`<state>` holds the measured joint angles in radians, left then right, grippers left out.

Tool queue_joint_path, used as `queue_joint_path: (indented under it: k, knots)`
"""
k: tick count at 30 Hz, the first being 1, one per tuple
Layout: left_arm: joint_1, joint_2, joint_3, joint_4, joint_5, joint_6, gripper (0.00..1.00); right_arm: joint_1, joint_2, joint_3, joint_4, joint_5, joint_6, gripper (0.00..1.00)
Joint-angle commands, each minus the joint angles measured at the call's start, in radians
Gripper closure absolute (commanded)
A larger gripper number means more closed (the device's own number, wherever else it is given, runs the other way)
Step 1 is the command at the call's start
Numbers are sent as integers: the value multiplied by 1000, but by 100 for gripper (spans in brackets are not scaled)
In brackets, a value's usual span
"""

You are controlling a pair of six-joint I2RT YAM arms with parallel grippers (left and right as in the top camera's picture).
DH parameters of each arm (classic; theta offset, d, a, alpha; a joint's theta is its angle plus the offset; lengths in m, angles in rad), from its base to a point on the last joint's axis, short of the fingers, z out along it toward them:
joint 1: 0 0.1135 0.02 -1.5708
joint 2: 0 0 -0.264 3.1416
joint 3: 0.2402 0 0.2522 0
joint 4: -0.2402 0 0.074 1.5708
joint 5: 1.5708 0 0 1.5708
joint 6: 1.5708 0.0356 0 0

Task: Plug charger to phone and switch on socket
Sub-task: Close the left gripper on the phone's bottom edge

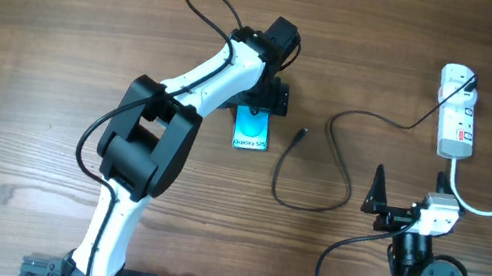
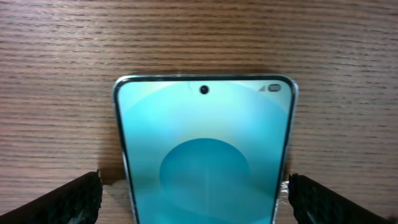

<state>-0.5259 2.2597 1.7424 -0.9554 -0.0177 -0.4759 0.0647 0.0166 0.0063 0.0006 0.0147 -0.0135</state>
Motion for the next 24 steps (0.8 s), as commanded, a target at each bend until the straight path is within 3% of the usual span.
queue_joint_path:
  k: [1,24]
  knots:
    - [-7,12,-10,3,24,-3,0,0,0,-1,6,-13,-13,0]
    - [-7,14,-52,0,-9,-3,0,0,0,-1,6,-13,-13,0]
